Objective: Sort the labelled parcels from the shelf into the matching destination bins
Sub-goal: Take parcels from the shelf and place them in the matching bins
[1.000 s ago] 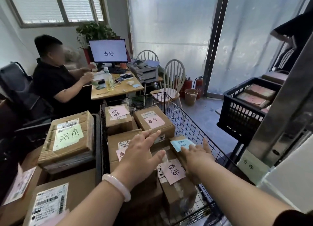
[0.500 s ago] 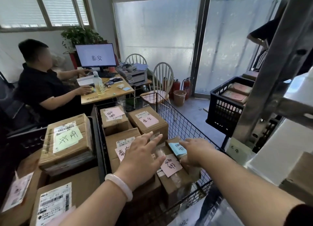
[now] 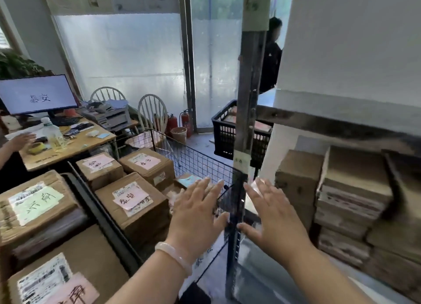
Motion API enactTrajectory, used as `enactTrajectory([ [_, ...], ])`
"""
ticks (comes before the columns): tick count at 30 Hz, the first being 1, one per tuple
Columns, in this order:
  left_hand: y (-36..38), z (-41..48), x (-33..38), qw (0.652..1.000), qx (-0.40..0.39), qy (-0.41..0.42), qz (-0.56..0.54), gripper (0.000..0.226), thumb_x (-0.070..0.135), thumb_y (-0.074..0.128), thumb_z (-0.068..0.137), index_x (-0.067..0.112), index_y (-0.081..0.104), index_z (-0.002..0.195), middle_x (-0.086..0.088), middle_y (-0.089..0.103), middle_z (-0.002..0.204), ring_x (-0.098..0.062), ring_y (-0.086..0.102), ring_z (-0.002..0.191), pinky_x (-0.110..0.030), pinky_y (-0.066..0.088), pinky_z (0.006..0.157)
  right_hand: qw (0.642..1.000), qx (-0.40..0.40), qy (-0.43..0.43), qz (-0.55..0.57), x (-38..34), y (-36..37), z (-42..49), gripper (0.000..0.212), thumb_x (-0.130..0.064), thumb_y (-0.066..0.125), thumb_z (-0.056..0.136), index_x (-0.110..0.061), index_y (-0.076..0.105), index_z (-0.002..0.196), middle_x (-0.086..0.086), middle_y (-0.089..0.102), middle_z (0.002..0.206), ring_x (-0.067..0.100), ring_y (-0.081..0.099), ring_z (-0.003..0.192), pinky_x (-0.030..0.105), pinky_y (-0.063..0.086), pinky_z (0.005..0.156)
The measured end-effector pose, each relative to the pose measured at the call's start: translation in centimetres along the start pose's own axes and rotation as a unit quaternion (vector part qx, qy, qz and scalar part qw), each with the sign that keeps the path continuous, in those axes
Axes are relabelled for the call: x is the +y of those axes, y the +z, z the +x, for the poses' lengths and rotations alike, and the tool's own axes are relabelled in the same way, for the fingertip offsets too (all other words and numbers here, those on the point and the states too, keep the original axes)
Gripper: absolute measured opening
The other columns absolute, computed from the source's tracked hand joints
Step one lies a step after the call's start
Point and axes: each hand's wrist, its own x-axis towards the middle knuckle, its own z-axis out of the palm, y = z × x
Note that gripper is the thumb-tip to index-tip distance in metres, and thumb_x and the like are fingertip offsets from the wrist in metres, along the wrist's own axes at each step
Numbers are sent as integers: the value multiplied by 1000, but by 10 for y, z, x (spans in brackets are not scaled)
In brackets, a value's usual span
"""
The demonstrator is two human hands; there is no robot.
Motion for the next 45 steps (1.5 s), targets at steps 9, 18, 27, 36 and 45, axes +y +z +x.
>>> enactTrajectory([
  [9, 27, -40, 157, 977, -27, 177, -115, 77, 63, 45, 92, 48, 2, 153, 11, 3, 165, -11, -2, 150, -31, -7, 116, 980, 44, 184, -55, 69, -66, -160, 90, -68, 43, 87, -46, -26, 140, -10, -18, 161, 5, -29, 140, 31, -20, 114],
  [18, 44, -65, 291, 944, -47, 279, -172, 74, 62, 47, 92, 47, 9, 153, 10, 13, 164, -14, 7, 150, -37, 8, 119, 948, 88, 298, -61, 148, -119, -262, 86, -71, 42, 85, -44, -6, 151, -12, -3, 163, 3, -18, 144, 32, -7, 116],
  [27, 84, -84, 404, 937, -118, 278, -178, 72, 60, 48, 93, 49, 9, 153, 11, 11, 164, -13, 6, 150, -41, 15, 121, 912, 86, 400, 6, 265, -142, -324, 83, -62, 55, 87, -37, 12, 153, -2, 12, 162, 20, 17, 148, 38, 24, 117],
  [36, 115, -89, 459, 954, -147, 210, -156, 71, 61, 46, 93, 49, 10, 153, 14, 12, 163, -12, 6, 150, -40, 13, 121, 779, 96, 532, 317, 397, -129, -323, 88, -56, 65, 84, -20, 24, 154, 11, 36, 154, 32, 40, 137, 41, 37, 110],
  [45, 119, -94, 460, 961, -161, 163, -155, 68, 61, 47, 93, 50, 15, 152, 17, 14, 162, -11, 7, 150, -40, 17, 122, 576, 87, 549, 600, 417, -110, -317, 53, -46, 72, 81, -22, 54, 124, 7, 66, 104, 22, 68, 81, 35, 56, 53],
])
